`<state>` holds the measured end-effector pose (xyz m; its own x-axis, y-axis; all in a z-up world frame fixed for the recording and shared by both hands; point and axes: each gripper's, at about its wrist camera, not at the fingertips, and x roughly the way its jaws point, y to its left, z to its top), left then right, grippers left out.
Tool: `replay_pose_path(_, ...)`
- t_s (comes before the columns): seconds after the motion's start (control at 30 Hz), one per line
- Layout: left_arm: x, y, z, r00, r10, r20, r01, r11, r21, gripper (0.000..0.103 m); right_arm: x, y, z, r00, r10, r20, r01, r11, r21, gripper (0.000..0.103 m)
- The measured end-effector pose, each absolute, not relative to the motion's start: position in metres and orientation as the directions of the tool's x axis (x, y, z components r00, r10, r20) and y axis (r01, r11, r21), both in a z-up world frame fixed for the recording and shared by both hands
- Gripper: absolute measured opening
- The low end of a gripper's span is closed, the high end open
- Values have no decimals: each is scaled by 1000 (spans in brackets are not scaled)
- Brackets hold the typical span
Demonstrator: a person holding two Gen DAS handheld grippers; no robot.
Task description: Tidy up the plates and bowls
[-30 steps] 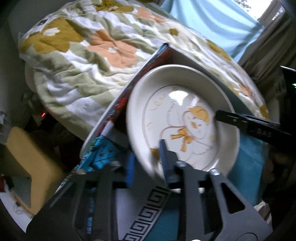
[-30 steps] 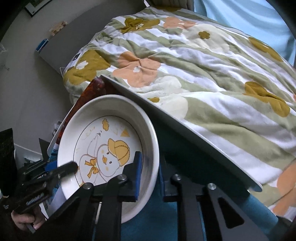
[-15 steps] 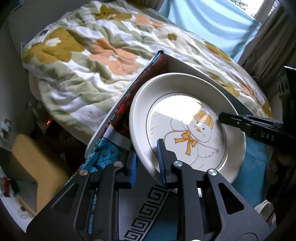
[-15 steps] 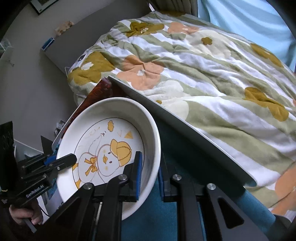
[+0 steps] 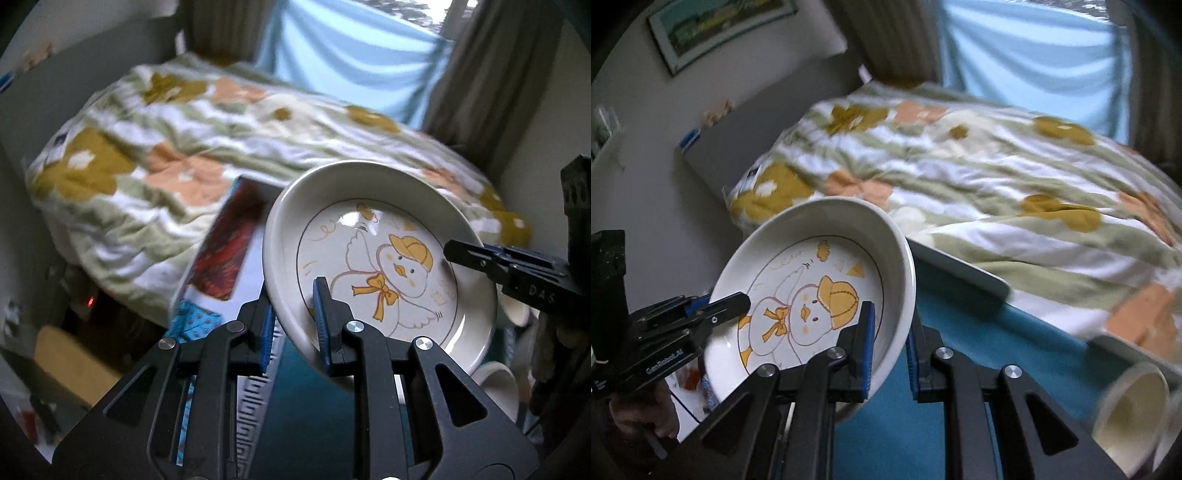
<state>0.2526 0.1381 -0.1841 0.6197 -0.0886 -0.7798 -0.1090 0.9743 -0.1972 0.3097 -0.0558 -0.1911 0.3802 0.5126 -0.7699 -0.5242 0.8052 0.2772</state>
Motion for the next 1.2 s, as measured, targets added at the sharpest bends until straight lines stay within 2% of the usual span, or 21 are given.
replay_pose_path(0.2, 229, 82, -149, 636, -196, -746, 81, 979, -188, 18, 248, -121, -152, 509, 433, -744, -374, 890, 262, 15)
replay_pose_path(0.43, 193, 13, -141, 588, -280, -759, 229, 957, -176, 18, 182, -185, -150, 557, 350, -753, -223, 937, 270, 15)
replay_pose_path(0.83, 114, -60, -209, 429, -307, -849, 279, 939, -199, 18, 85, -262, -215, 473, 306, -826, -80, 949, 305, 15)
replay_pose_path(1.2, 116, -84, -258, 385, -317, -867, 288, 934, -214, 18, 77, -281, -251, 483, 255, -838, -16, 959, 283, 15)
